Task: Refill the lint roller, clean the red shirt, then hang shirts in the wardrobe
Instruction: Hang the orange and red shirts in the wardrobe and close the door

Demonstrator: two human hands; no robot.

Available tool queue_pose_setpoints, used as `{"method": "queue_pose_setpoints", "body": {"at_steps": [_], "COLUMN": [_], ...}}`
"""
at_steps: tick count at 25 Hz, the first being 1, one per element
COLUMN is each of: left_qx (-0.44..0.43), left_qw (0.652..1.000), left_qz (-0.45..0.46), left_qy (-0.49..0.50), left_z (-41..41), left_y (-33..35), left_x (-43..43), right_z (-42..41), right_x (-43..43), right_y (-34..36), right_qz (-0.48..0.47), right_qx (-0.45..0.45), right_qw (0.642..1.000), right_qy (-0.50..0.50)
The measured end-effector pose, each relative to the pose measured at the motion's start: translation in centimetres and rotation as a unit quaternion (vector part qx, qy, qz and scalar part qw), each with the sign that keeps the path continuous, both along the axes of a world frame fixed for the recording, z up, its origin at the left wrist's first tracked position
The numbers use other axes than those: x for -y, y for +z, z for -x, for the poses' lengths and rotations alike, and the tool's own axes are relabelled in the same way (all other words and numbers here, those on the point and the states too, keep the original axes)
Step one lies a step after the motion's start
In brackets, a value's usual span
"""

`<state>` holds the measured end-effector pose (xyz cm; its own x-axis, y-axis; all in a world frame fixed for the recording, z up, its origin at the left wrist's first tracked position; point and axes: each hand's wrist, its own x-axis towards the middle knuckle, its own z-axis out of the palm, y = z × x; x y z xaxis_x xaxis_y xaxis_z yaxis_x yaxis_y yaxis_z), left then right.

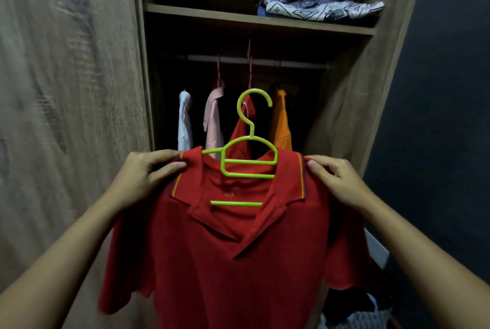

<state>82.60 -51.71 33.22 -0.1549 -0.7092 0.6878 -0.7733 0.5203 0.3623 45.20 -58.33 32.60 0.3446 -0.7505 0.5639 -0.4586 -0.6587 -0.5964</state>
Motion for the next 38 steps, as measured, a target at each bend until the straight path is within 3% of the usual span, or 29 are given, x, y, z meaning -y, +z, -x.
{"method": "queue_pose_setpoints", "body": {"at_steps": [4,8,10,12,14,16,18,20,22,26,31,36,38], "left_qx": [-0.081,-0.099,-0.099,-0.051,0.032,0.047,0.023,-0.004,-0.040,-0.089,-0.121,-0.124,-0.134], "left_qw": [0.996,0.995,0.994,0.987,0.985,0.984,0.981,0.982,0.985,0.982,0.984,0.984,0.988], "left_qz": [0.006,0.001,-0.053,-0.143,-0.165,-0.173,-0.193,-0.188,-0.161,-0.137,-0.116,-0.130,-0.074], "left_qy": [0.019,0.021,-0.011,-0.054,-0.032,-0.009,-0.006,0.019,0.050,0.097,0.062,-0.010,-0.003], "left_z": [-1.4,-1.4,-1.2,-0.6,1.3,4.0,7.8,11.8,15.3,19.8,24.1,26.9,26.8], "left_y": [-0.1,-0.7,-0.4,-0.3,-1.5,-4.3,-7.6,-9.6,-9.6,-6.9,-3.9,-0.2,1.5], "left_x": [0.8,1.4,1.4,1.5,2.2,3.0,3.6,4.1,4.6,6.1,8.6,10.8,12.8], "right_z": [2.4,2.4,2.3,2.4,1.8,-0.2,-2.6,-4.0,-4.1,-2.6,-0.4,2.5,3.7], "right_x": [1.4,1.8,2.2,2.6,2.3,1.2,0.3,-0.2,0.2,2.6,6.0,10.4,12.3], "right_y": [-0.5,-1.3,-1.7,-1.9,-2.0,-2.4,-3.6,-4.4,-4.6,-2.9,0.2,3.0,3.6], "right_qz": [-0.051,-0.057,-0.060,-0.027,-0.006,-0.079,-0.245,-0.389,-0.437,-0.412,-0.373,-0.326,-0.300], "right_qx": [0.078,-0.002,0.016,0.023,-0.013,-0.070,-0.085,0.011,0.126,0.281,0.360,0.362,0.325], "right_qw": [0.995,0.997,0.995,0.989,0.981,0.982,0.962,0.919,0.887,0.866,0.855,0.872,0.895], "right_qy": [-0.048,-0.042,-0.072,-0.144,-0.192,-0.157,-0.089,-0.065,-0.077,-0.038,0.006,0.040,0.052]}}
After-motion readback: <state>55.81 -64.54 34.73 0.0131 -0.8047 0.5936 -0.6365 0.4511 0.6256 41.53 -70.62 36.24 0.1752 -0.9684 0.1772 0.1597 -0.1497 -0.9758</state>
